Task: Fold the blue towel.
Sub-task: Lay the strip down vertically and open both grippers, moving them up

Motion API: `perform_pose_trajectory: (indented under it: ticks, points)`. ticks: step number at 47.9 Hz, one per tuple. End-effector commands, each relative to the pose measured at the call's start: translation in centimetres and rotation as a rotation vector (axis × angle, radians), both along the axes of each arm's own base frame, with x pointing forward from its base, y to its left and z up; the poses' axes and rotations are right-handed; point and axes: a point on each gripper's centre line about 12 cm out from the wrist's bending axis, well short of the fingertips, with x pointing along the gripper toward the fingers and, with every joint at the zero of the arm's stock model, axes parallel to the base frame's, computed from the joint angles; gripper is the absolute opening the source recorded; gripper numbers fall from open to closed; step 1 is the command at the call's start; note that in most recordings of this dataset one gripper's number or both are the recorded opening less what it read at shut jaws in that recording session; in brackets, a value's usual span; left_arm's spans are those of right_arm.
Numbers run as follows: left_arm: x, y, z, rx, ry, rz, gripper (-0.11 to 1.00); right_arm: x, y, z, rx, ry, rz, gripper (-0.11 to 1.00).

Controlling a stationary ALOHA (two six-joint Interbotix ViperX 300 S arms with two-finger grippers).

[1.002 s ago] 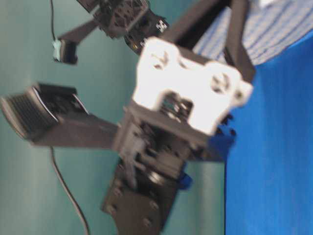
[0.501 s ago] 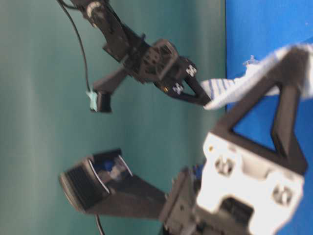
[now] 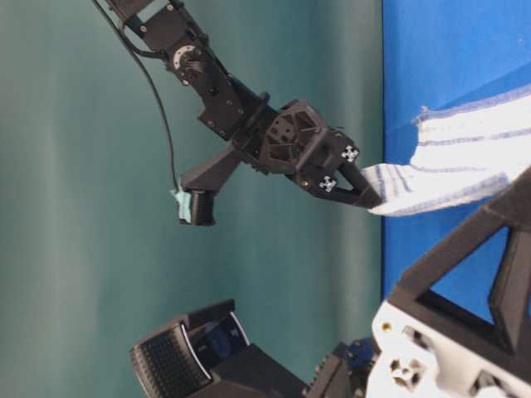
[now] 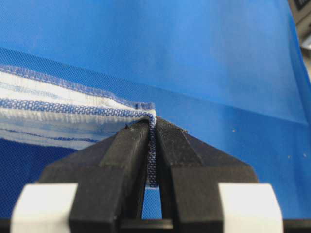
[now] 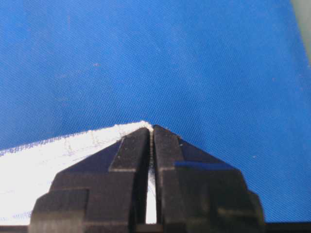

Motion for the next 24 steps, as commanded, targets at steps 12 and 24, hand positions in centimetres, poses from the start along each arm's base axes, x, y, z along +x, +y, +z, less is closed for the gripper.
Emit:
perform_pose_trajectory:
  ticks: [12,24]
  points:
    - [0.1,-0.6,0.9,-0.024,0.005,-0.005,0.05,0.6,-0.7,1.1,-0.033,-0.044,0.001,0.62]
    - [-0.5,0.1,0.5,-0.062,0.041,0.051,0.74,0.7,-0.7,1.2,-0.046,-0.056,0.008,0.89]
